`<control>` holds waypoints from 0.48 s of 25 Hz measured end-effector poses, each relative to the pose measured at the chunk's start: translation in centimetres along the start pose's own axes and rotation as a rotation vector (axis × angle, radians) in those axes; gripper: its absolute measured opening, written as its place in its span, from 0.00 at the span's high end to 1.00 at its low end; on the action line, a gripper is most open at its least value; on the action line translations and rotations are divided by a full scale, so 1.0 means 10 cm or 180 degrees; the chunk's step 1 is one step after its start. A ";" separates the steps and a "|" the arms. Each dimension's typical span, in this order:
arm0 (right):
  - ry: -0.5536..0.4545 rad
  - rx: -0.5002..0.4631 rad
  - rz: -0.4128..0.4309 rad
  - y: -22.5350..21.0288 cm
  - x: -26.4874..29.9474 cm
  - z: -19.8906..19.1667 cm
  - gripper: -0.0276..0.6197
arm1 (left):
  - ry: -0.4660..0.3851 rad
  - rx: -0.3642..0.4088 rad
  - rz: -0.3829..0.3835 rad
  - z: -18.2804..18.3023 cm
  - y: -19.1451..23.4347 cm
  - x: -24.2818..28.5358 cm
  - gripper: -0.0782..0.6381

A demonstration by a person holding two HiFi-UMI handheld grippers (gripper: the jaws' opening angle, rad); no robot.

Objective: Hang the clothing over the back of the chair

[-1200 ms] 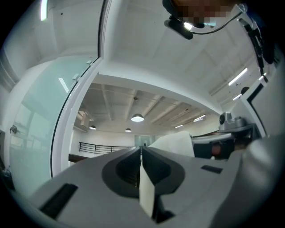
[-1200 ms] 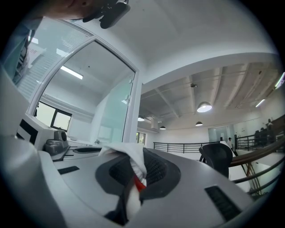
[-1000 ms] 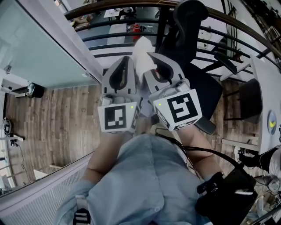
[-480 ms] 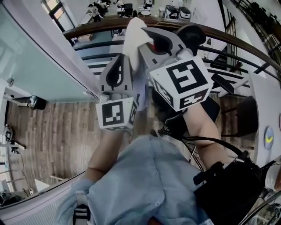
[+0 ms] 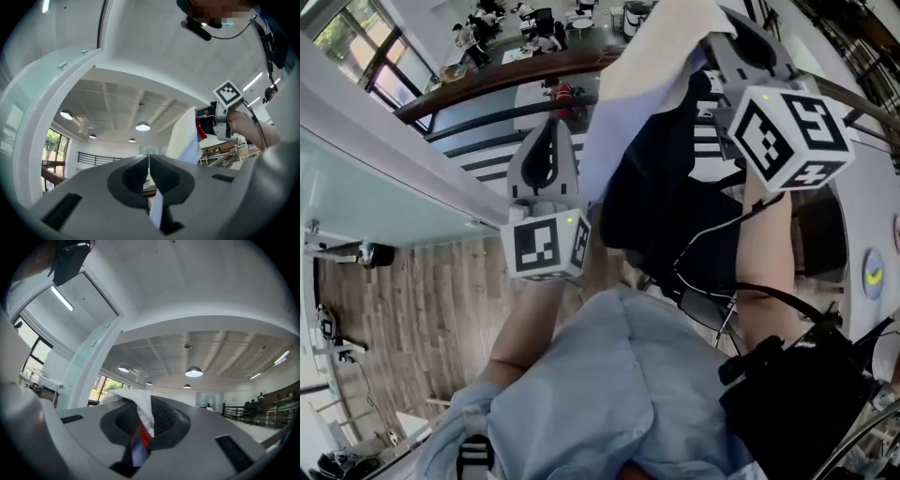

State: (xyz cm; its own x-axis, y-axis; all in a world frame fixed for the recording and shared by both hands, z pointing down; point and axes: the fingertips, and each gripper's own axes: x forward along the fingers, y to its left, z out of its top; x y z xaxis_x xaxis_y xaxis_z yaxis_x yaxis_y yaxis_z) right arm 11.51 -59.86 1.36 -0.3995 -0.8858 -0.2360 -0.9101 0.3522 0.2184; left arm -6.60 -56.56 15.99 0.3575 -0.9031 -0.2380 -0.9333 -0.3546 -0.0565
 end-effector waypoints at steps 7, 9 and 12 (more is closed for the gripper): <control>0.0104 0.0437 -0.0567 -0.68 -0.84 -1.21 0.90 | 0.0194 -0.0032 -0.0213 -0.36 -0.32 0.15 0.87; 0.0137 0.0699 -0.0655 -0.64 -1.04 -1.68 0.90 | 0.0248 -0.0006 -0.0268 -0.45 -0.42 0.16 0.87; 0.0231 0.1057 -0.0623 -0.39 -1.17 -2.32 0.90 | 0.0327 0.0023 -0.0308 -0.59 -0.51 0.12 0.87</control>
State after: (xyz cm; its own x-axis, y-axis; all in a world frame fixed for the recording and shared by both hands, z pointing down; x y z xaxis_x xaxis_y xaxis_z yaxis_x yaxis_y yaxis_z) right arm 22.33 -57.86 25.20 -0.2169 -0.9608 -0.1728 -0.9592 0.2426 -0.1452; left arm -1.27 -57.26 21.69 0.4471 -0.8849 -0.1305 -0.8944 -0.4398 -0.0813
